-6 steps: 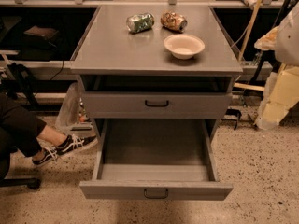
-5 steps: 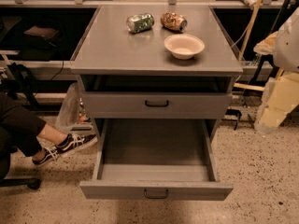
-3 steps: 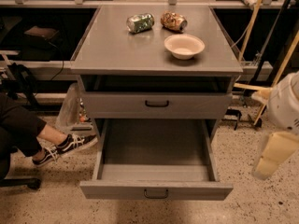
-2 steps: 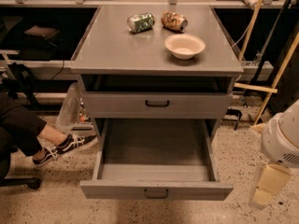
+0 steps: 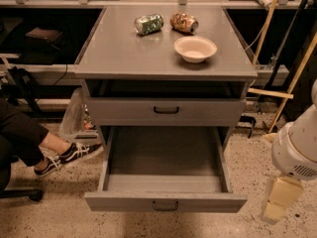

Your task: Close middle drawer

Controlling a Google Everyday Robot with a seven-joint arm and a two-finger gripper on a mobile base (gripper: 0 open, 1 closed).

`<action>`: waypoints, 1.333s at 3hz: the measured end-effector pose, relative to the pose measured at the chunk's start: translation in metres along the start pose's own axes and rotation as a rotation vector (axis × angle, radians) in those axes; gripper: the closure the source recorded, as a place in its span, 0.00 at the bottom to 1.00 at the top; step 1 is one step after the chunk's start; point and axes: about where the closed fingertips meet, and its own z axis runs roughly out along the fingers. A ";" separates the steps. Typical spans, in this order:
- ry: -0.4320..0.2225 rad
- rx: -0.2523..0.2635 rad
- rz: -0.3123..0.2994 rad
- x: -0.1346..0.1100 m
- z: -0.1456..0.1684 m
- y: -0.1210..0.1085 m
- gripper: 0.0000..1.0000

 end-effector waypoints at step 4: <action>-0.080 -0.100 -0.012 0.079 0.317 0.018 0.00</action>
Offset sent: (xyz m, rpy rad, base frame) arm 0.0204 -0.0108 -0.3166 0.0400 -0.0712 0.0700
